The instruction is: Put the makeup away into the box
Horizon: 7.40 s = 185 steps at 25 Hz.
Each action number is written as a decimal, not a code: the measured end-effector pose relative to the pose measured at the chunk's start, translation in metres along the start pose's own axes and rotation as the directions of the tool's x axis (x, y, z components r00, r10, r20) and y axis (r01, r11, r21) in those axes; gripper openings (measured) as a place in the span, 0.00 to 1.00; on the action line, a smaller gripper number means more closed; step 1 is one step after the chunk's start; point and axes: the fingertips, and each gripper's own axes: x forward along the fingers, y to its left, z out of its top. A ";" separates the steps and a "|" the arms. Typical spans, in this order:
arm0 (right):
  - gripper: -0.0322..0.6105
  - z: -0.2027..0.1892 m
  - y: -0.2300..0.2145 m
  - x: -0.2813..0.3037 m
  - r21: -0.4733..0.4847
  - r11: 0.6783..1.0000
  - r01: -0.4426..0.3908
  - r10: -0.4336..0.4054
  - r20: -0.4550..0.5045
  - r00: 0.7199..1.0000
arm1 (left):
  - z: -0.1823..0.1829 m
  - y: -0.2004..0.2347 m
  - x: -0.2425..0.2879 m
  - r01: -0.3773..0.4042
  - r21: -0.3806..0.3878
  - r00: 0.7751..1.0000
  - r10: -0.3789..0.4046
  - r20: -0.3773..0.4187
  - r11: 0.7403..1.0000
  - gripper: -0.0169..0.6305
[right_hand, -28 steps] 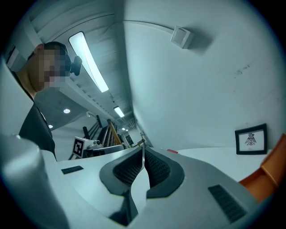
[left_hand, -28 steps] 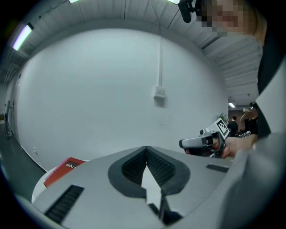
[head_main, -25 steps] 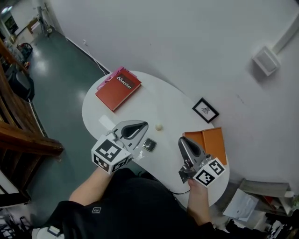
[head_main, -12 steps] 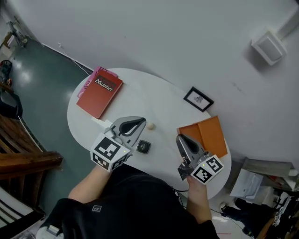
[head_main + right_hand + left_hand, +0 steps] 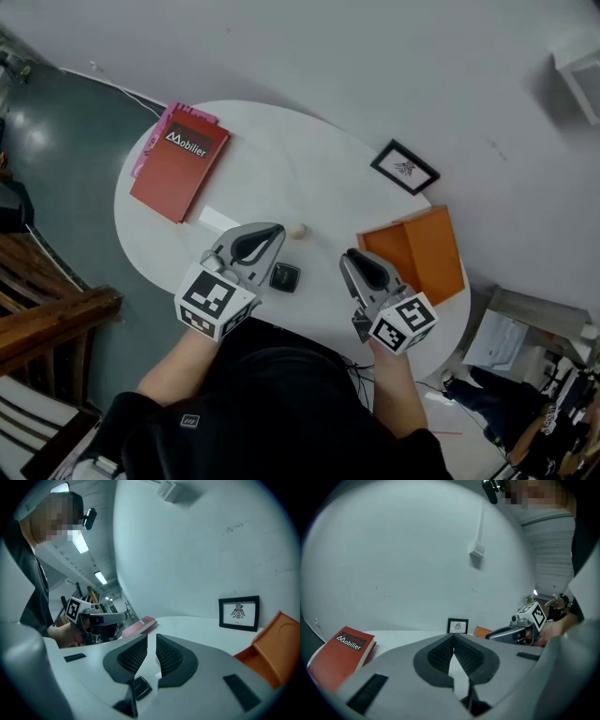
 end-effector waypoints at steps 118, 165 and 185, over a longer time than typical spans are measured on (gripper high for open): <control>0.12 -0.024 0.102 0.013 -0.212 0.905 0.370 -0.355 0.104 0.929 | 0.011 0.025 -0.120 0.214 0.084 0.974 -0.219 0.062 0.973 0.05; 0.47 -0.192 0.032 0.087 -0.039 0.841 0.540 -0.531 -0.261 0.806 | -0.070 0.019 -0.063 0.302 0.018 0.941 -0.295 -0.165 0.953 0.05; 0.48 -0.195 0.039 0.075 -0.042 0.852 0.521 -0.508 -0.300 0.807 | -0.072 0.027 -0.077 0.292 -0.011 0.945 -0.290 -0.148 0.956 0.05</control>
